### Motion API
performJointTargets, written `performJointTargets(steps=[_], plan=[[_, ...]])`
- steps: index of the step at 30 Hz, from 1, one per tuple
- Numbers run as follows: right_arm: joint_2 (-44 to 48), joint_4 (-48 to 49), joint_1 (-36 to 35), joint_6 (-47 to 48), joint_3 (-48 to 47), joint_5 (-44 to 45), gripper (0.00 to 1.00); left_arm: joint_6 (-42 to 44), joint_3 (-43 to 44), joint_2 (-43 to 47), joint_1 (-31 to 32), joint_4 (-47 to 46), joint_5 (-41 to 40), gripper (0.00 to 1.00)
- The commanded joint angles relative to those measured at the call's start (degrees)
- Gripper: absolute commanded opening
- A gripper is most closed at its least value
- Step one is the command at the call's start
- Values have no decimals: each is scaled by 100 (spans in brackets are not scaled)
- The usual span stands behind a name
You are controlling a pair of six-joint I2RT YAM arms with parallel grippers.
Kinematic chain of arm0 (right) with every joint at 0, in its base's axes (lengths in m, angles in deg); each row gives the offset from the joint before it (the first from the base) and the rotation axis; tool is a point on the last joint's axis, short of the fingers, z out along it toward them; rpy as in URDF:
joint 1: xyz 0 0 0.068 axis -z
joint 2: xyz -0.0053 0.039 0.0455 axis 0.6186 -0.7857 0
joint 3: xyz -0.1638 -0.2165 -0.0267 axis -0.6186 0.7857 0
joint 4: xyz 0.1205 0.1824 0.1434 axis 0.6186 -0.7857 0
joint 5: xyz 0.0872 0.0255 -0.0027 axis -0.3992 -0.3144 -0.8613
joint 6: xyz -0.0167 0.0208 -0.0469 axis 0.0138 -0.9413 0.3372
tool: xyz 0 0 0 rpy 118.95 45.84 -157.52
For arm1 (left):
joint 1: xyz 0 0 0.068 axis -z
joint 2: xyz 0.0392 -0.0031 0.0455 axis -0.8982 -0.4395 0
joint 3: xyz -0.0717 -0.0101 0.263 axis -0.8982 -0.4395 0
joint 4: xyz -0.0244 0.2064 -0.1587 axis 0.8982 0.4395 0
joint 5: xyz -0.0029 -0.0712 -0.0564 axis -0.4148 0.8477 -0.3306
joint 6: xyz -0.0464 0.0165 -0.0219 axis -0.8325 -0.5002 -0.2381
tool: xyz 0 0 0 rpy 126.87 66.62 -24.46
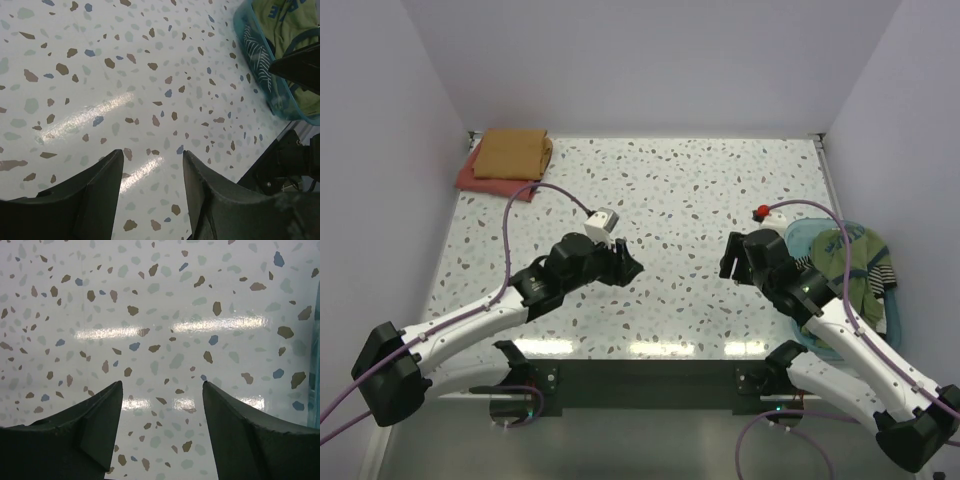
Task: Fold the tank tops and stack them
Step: Grab the tank top from the pile
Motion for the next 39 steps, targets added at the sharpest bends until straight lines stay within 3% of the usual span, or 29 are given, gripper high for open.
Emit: performJointTargets(steps=[1, 5, 10, 20, 26, 39], plan=[[97, -37, 14, 12, -242, 248, 69, 194, 252, 66, 26, -157, 166, 56], [-236, -318, 14, 12, -514, 335, 74, 186, 260, 127, 26, -113, 218, 56], [-1325, -687, 110, 3, -1207, 792, 79, 124, 252, 233, 17, -113, 385, 56], [-2732, -442, 3613, 434, -1772, 678, 77, 71, 348, 250, 17, 335, 614, 56], [-3119, -91, 4696, 416, -1605, 1187, 76, 142, 418, 242, 17, 388, 877, 56], [-3427, 595, 5173, -67, -1631, 2427, 77, 554, 629, -154, -27, 538, 1281, 56]])
